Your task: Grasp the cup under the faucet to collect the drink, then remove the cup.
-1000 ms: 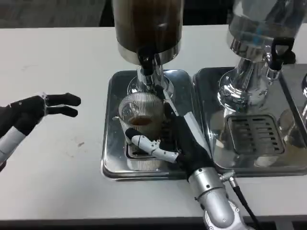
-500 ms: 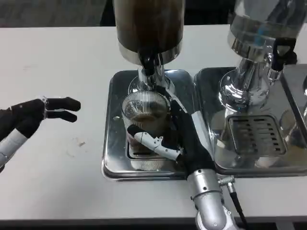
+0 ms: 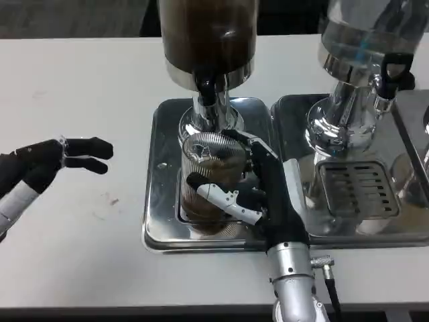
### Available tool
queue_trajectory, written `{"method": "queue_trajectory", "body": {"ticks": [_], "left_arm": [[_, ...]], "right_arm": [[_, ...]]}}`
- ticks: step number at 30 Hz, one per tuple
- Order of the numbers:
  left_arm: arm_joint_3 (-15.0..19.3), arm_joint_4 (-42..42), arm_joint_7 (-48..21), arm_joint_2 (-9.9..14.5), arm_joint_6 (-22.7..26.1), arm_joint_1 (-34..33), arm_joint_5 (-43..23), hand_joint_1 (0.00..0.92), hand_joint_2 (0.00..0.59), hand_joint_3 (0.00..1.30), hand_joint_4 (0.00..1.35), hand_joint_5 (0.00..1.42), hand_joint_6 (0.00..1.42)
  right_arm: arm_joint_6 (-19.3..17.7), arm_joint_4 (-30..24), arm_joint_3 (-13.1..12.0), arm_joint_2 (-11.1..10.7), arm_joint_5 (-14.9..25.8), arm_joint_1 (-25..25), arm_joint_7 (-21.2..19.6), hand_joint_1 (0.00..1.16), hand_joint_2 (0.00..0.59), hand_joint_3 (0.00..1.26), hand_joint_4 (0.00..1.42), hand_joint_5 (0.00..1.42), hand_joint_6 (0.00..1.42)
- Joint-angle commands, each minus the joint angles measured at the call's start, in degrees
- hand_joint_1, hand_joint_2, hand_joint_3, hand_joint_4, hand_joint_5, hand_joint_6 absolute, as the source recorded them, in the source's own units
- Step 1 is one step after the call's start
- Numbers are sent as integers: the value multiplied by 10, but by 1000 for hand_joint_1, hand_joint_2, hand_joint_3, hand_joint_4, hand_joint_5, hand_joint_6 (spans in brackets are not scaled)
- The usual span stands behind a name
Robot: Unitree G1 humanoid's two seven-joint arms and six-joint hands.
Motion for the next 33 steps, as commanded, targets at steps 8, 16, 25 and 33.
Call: {"method": "queue_trajectory", "body": {"ticks": [8, 16, 25, 33], "left_arm": [[-5, 9, 2, 5, 4, -4, 8, 0, 62, 419, 332, 386, 191], [-7, 15, 0, 6, 2, -10, 9, 0, 62, 420, 344, 386, 191], [-11, 23, -3, 6, 2, -20, 9, 0, 62, 420, 347, 393, 198], [-17, 28, -3, 5, -1, -26, 8, 0, 62, 420, 347, 396, 204]], "right_arm": [[-14, -4, 1, 21, -21, 17, -43, 845, 217, 415, 623, 804, 1186], [-25, -27, 8, 12, -55, 22, -93, 852, 207, 463, 671, 857, 1246], [-23, -75, 10, -6, -81, 41, -116, 866, 193, 512, 713, 914, 1290], [-7, -125, 12, -22, -94, 67, -110, 892, 186, 546, 734, 954, 1317]]}}
